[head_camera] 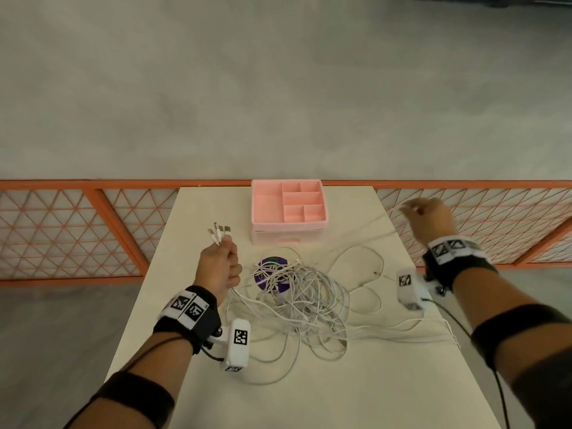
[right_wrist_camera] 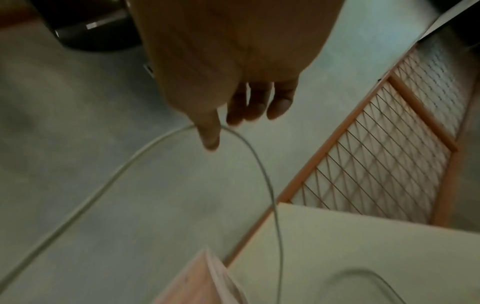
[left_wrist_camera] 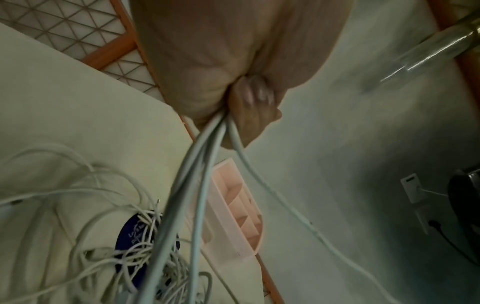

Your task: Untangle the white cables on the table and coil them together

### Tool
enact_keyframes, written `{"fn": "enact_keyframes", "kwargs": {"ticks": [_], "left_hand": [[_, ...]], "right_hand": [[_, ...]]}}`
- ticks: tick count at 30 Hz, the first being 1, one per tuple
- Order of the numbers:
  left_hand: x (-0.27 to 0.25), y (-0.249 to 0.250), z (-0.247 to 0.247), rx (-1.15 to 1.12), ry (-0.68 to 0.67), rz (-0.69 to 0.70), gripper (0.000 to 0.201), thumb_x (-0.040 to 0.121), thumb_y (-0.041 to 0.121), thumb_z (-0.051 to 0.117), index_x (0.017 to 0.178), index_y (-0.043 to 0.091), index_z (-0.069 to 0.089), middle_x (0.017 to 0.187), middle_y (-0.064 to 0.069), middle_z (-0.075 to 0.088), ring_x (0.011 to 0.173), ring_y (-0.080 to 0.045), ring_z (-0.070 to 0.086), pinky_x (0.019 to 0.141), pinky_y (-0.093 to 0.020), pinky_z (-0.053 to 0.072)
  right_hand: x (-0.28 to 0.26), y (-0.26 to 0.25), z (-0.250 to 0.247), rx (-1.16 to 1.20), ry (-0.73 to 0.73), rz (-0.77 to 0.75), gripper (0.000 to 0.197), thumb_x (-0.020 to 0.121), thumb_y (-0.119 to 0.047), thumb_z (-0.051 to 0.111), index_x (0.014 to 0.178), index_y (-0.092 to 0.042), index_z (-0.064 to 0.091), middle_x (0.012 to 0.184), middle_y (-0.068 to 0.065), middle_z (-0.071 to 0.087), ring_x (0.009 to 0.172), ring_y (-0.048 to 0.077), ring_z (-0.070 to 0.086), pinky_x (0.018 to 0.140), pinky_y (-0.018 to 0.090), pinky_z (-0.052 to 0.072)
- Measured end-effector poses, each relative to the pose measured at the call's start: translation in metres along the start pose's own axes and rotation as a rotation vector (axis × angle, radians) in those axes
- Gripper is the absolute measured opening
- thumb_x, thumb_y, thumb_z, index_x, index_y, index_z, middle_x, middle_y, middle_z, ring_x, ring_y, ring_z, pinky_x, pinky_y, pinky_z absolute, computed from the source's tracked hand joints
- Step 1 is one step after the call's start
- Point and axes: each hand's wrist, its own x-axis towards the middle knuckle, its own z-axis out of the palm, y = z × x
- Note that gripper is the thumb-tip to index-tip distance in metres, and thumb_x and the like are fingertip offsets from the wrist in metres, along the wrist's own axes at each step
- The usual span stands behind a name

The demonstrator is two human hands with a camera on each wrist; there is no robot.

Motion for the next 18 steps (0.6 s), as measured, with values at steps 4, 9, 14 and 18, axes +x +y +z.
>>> {"fn": "enact_keyframes", "kwargs": {"ticks": [4, 9, 14, 18], "left_hand": [[-0.003, -0.009, -0.001, 0.058, 0.019, -0.016, 0.039, 0.106, 0.035, 0.041, 0.071, 0.018, 0.044, 0.051, 0.006, 0.025, 0.036, -0.007, 0.018, 0.039, -0.013, 0.014], [-0.011, -0.009, 0.006, 0.04, -0.035, -0.041, 0.039, 0.106, 0.036, 0.042, 0.071, 0.018, 0.045, 0.052, 0.005, 0.026, 0.037, -0.007, 0.019, 0.038, -0.013, 0.015], [-0.02, -0.006, 0.015, -0.006, -0.152, -0.106, 0.039, 0.106, 0.033, 0.042, 0.07, 0.017, 0.046, 0.051, 0.005, 0.028, 0.037, -0.007, 0.022, 0.038, -0.014, 0.017], [-0.021, -0.009, 0.02, -0.102, -0.22, -0.208, 0.026, 0.098, 0.021, 0.038, 0.074, 0.016, 0.047, 0.055, 0.004, 0.03, 0.04, -0.008, 0.024, 0.039, -0.018, 0.018]], "right_hand": [[0.03, -0.011, -0.05, 0.323, 0.328, 0.114, 0.021, 0.097, -0.011, 0.05, 0.106, -0.014, 0.069, 0.088, 0.012, 0.071, 0.065, 0.023, 0.066, 0.061, 0.034, 0.058], [0.033, 0.029, -0.06, 0.29, 0.288, 0.216, 0.021, 0.095, -0.009, 0.05, 0.108, -0.013, 0.067, 0.095, 0.011, 0.07, 0.082, 0.026, 0.07, 0.073, 0.04, 0.06], [-0.01, 0.096, -0.023, -0.138, -0.063, 0.487, 0.031, 0.09, -0.029, 0.065, 0.113, -0.008, 0.066, 0.108, 0.008, 0.068, 0.093, 0.02, 0.063, 0.08, 0.027, 0.054], [-0.063, 0.133, 0.015, -0.282, -0.315, 0.547, 0.043, 0.092, -0.02, 0.062, 0.132, -0.009, 0.053, 0.133, 0.014, 0.055, 0.112, 0.029, 0.059, 0.082, 0.03, 0.05]]}}
